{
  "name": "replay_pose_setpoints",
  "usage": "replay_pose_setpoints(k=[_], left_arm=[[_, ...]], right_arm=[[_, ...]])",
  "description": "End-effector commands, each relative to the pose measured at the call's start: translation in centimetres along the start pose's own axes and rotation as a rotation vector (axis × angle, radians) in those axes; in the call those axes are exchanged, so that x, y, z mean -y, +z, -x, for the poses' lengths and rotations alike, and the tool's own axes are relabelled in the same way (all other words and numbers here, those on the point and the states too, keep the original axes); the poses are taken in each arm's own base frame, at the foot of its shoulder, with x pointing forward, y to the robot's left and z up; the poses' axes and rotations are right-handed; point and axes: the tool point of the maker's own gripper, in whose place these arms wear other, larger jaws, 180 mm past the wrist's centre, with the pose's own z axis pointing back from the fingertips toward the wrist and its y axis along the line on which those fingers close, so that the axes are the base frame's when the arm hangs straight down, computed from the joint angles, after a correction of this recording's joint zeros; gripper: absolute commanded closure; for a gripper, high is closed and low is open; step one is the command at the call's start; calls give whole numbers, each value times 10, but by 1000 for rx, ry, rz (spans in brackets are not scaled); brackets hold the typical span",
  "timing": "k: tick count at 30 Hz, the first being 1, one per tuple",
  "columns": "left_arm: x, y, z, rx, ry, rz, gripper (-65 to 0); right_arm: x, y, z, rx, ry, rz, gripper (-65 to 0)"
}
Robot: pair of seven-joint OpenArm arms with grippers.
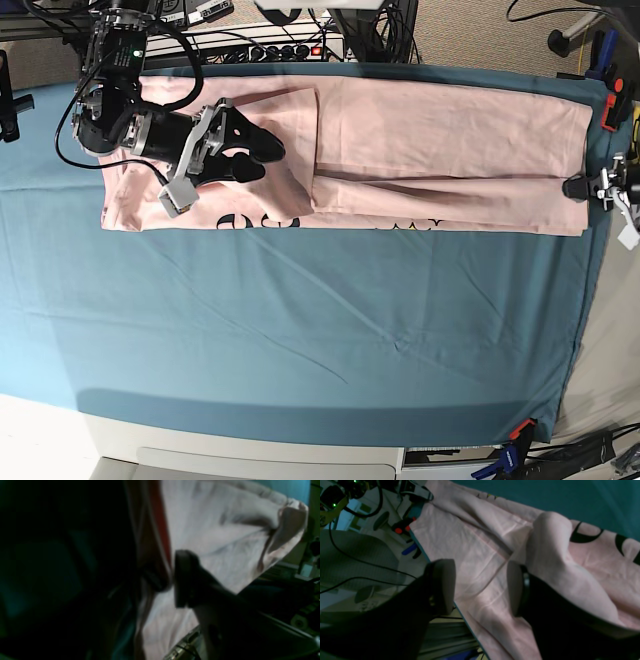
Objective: Fold the T-shirt properly
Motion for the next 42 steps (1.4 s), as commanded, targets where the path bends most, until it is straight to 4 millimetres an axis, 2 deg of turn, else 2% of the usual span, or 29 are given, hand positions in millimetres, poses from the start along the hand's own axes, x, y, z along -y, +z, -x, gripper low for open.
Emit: replay_pose_setpoints(k=[1, 5, 6, 11, 14, 19, 26, 29, 35, 38, 42], left_arm=[[-15, 16, 7, -51, 0, -77, -169], [-16, 19, 6, -49, -2, -83, -20], [-16, 19, 6, -49, -2, -84, 0], [-13, 19, 3, -48, -20, -80, 0], [-4, 18, -3, -47, -64, -71, 0], [30, 13, -18, -60, -256, -30, 0], [78, 8, -28, -86, -489, 13, 0], [90, 7, -29, -93, -544, 21, 0], [103, 7, -31, -90, -595, 32, 0], [113, 3, -32, -89, -628, 47, 0], [138, -10, -28, -90, -693, 100, 0]], right_arm=[[-3, 3, -12, 40, 21, -13, -336], [-3, 3, -12, 40, 21, -13, -336], [-3, 3, -12, 40, 21, -13, -336], [-3, 3, -12, 40, 21, -13, -336], [-3, 3, -12, 38, 21, -11, -336], [9, 3, -2, -16, 35, 54, -336], [23, 5, 7, -71, 51, 129, -336], [22, 5, 7, -68, 51, 128, -336], [24, 5, 7, -70, 53, 139, -336], [38, 11, 7, -75, 65, 209, -336], [61, 26, 0, -30, 71, 335, -336]])
